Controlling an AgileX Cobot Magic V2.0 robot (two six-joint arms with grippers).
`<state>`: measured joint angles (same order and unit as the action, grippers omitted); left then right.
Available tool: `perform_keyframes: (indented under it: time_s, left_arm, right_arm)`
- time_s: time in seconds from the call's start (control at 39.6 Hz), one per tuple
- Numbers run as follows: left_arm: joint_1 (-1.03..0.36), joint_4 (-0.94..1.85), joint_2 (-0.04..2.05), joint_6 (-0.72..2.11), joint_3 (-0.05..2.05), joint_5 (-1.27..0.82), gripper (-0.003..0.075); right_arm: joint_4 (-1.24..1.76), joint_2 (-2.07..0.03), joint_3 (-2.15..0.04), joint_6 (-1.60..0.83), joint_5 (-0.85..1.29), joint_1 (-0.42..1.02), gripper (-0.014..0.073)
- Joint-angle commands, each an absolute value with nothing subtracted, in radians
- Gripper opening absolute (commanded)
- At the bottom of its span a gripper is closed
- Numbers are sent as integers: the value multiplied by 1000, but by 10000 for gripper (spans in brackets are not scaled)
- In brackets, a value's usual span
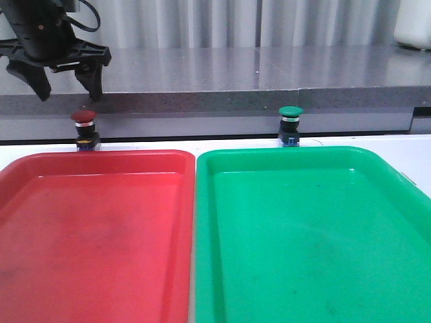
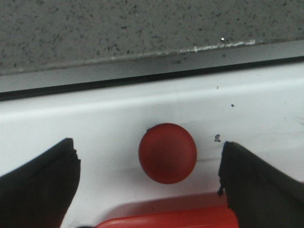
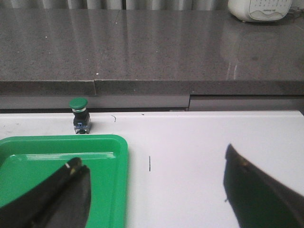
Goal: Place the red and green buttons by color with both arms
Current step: 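Reach the left gripper to the red-capped button and close on it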
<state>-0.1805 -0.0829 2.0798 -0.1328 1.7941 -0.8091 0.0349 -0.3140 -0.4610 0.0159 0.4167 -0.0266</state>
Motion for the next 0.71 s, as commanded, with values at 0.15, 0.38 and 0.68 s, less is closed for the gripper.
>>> perform_keyframes:
  time_s: [0.15, 0.38, 0.68]
  left_arm:
    - [-186, -62, 2105, -137, 1868, -791, 565]
    - [-186, -61, 2134, -137, 1894, -791, 538]
    - [-186, -61, 2134, -137, 1894, -787, 111]
  right_arm:
    - [39, -330, -494, 16, 342, -24, 593]
    - [39, -330, -494, 16, 342, -24, 593]
    - [39, -330, -494, 16, 342, -24, 593]
